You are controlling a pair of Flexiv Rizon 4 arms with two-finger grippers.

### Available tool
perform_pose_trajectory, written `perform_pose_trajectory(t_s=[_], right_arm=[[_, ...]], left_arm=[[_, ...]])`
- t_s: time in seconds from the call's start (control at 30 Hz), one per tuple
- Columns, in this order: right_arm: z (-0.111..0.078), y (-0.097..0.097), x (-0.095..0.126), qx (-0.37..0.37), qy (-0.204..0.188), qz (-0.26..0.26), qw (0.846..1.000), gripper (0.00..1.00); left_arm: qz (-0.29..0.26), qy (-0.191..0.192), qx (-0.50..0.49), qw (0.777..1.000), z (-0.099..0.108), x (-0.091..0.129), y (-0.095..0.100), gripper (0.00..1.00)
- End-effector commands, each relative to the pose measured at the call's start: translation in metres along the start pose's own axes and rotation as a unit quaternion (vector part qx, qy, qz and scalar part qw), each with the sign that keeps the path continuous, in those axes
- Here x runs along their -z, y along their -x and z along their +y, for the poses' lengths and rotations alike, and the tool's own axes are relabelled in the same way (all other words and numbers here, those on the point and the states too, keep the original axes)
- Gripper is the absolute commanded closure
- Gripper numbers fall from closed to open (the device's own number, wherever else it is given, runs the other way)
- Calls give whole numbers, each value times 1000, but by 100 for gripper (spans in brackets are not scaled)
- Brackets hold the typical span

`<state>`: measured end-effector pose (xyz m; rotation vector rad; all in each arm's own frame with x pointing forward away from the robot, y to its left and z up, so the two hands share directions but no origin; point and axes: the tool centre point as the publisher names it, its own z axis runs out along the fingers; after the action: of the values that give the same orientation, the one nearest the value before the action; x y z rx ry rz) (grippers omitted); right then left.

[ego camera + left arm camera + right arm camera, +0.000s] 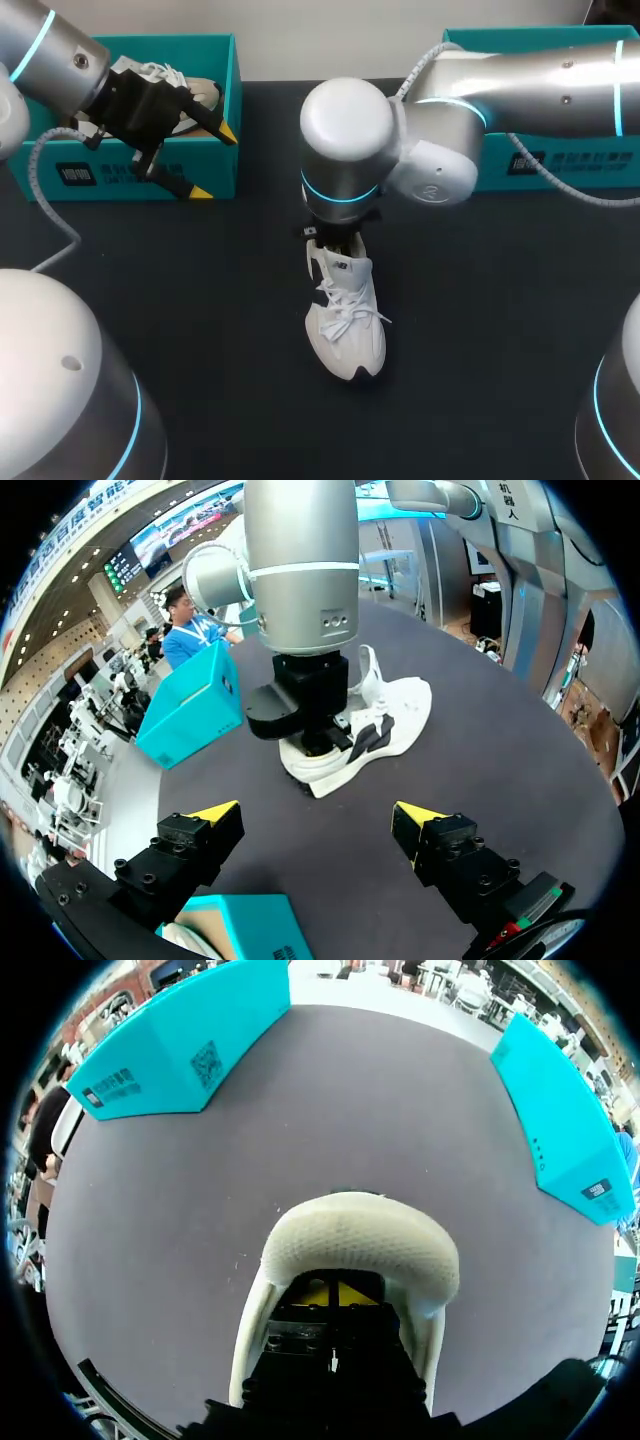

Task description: Take the shoe out of the shoebox, open the shoe tongue, remove and reinsert the insole, then place the shoe into the shoebox

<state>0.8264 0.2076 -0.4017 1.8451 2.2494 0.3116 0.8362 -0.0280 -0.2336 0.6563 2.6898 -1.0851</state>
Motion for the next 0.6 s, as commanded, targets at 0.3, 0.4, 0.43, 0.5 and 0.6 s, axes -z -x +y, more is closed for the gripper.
perform_pose_trajectory(t_s=[0.3, 0.4, 0.43, 0.5, 0.6], right_arm=[[-8, 3, 45, -31, -49, 8, 998, 100], [-17, 3, 57, -35, -83, 3, 996, 100], [-21, 4, 60, -37, -100, 7, 994, 100], [-25, 4, 67, -43, -113, -3, 993, 100], [-31, 0, 77, -46, -138, -8, 989, 100]], left_arm=[[0, 1, 0, 1000, 0, 0, -1, 0], [0, 1, 0, 1000, 0, 0, -1, 0], [0, 1, 0, 1000, 0, 0, -1, 0], [0, 1, 0, 1000, 0, 0, -1, 0], [0, 1, 0, 1000, 0, 0, -1, 0]])
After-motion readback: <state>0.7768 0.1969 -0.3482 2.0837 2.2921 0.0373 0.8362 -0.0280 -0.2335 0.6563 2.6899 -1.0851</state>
